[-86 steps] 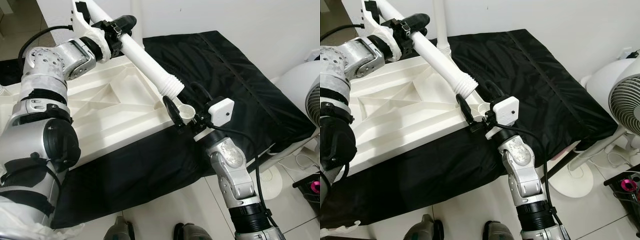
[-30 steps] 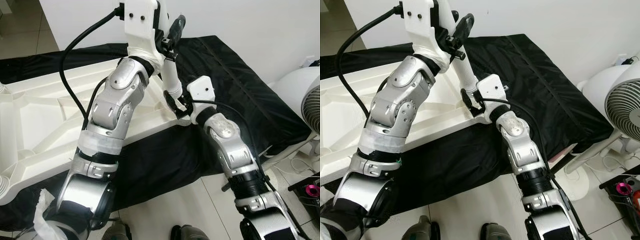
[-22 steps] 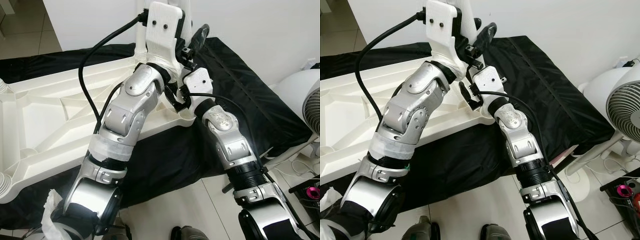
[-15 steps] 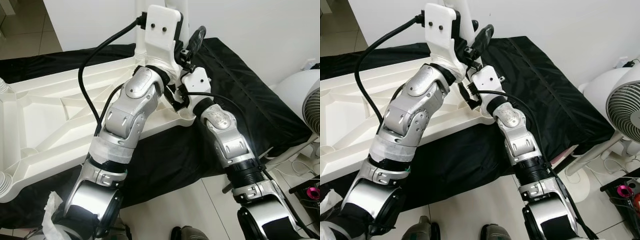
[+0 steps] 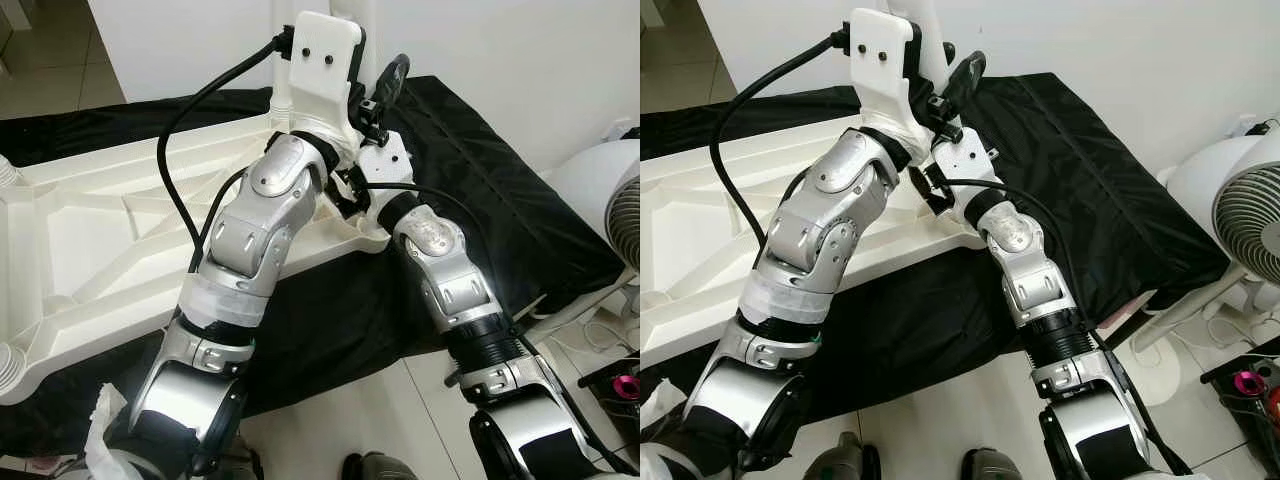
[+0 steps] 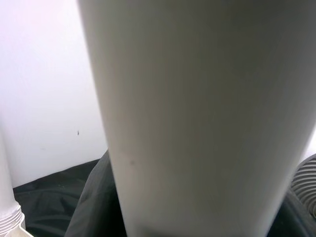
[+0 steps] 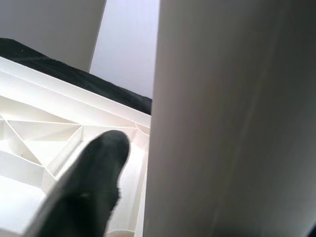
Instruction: Building children table
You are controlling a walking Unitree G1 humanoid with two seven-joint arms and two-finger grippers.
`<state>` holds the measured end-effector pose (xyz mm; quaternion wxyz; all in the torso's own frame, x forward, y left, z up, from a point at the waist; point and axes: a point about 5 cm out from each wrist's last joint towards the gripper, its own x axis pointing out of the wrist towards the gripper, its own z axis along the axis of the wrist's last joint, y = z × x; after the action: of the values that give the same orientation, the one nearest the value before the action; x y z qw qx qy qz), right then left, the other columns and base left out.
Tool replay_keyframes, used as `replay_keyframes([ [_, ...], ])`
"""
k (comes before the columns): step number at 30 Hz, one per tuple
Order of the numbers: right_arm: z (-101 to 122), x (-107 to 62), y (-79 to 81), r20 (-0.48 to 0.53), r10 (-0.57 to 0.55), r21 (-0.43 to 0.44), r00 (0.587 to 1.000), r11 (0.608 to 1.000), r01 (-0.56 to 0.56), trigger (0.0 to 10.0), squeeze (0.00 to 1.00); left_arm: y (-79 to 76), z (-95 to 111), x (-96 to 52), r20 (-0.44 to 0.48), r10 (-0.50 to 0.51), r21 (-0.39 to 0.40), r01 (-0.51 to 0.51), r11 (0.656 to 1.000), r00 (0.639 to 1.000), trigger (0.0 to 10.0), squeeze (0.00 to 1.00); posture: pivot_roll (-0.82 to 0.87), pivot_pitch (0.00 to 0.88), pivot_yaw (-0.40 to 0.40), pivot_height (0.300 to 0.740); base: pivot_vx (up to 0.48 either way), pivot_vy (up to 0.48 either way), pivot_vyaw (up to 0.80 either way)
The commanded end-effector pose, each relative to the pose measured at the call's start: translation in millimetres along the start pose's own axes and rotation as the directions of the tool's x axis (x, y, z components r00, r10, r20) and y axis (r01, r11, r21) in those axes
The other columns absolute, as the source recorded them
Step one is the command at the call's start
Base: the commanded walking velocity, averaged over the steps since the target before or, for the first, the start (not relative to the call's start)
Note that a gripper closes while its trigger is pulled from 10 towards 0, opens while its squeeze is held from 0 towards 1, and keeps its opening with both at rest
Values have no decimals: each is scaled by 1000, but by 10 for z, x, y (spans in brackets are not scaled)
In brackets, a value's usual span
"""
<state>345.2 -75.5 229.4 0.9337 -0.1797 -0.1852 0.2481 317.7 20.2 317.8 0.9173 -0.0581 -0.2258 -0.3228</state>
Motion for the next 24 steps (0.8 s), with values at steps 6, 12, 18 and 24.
replay_keyframes([
  [6, -70, 0, 26, -38, -1, 16, 999, 1000, 2, 6039, 0, -84, 81, 11, 30, -35, 4, 35, 999, 999, 10000, 0, -69, 0, -5, 740, 0, 0, 0],
  [12, -99, 1, 17, -56, -13, 25, 998, 1000, 14, 4235, 0, -85, 94, 17, 33, -34, 11, 34, 999, 999, 10000, 0, -69, 0, -4, 740, 0, 0, 0],
  [18, -128, -12, 7, -75, -23, 30, 997, 999, 26, 3569, 0, -87, 107, 18, 36, -33, 15, 33, 999, 999, 10000, 0, -70, 0, -5, 740, 0, 0, 0],
  [24, -151, -20, 2, -88, -35, 47, 996, 998, 39, 0, 0, -91, 112, 20, 35, -35, 28, 34, 999, 999, 10000, 0, -70, 0, -4, 740, 0, 0, 0],
])
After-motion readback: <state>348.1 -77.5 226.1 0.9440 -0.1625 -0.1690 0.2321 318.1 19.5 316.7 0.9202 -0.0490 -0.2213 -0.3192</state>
